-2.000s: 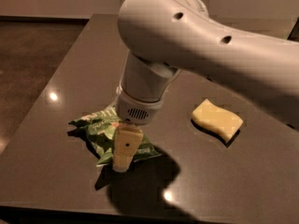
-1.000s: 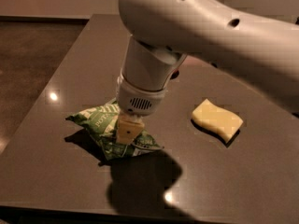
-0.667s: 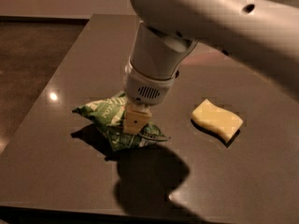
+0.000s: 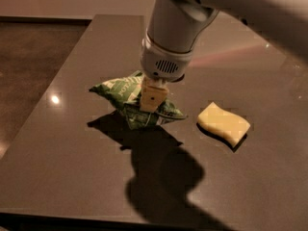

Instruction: Move green jalapeno chip bag near sponge

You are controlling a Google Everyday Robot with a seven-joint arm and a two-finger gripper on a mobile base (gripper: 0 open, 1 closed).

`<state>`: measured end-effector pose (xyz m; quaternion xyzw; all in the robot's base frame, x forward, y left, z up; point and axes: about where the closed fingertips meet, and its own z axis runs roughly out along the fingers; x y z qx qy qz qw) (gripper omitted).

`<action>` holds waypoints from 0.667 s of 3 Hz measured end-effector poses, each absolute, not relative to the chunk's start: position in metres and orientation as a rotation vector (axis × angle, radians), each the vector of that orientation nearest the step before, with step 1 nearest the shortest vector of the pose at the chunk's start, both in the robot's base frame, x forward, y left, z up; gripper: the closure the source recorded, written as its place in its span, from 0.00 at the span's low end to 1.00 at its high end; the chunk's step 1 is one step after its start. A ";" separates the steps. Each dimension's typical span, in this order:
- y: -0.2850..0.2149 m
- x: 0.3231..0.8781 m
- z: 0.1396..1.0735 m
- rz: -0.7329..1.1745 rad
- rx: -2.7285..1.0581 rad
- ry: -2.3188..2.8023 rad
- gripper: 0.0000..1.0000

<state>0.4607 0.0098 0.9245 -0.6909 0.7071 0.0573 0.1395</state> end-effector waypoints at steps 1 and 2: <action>-0.010 0.477 0.931 0.103 -1.977 2.077 1.00; -0.032 0.486 0.928 0.070 -1.975 2.115 0.84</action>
Offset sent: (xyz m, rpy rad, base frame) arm 0.0352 -0.0698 -0.0056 -0.1162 0.0099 -0.0753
